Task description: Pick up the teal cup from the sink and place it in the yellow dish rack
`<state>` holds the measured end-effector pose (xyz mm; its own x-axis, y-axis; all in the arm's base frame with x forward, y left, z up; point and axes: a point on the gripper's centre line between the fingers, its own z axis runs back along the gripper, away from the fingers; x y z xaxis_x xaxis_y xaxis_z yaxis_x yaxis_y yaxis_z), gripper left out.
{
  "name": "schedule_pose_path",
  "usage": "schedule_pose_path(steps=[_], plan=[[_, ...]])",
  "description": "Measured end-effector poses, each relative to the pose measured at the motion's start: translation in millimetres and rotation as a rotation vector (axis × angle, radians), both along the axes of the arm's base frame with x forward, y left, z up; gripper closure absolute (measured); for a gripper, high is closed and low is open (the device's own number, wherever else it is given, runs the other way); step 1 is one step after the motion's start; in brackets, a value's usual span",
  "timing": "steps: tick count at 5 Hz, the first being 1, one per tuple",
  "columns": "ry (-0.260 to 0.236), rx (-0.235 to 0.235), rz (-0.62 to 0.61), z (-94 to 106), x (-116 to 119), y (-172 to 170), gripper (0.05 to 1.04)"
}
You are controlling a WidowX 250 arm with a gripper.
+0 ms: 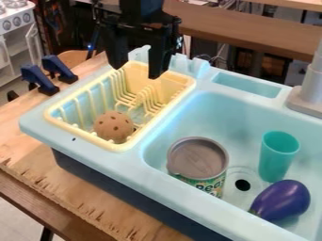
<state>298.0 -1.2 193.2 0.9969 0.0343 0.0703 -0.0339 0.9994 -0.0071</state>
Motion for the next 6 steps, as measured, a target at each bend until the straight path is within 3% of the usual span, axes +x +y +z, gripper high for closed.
schedule_pose_path(steps=[1,2,3,4,5,6], plan=[[0.026,0.001,0.001,-9.1,0,-1,0.077],[-0.044,0.032,-0.026,-16.5,10,-30,0.077],[-0.027,0.043,-0.076,-26.3,19,-61,0.077],[-0.039,0.027,-0.137,-26.5,27,-84,0.077],[0.025,-0.036,-0.22,-43.0,39,-100,0.077],[0.046,-0.055,-0.285,-47.3,45,-115,0.077]])
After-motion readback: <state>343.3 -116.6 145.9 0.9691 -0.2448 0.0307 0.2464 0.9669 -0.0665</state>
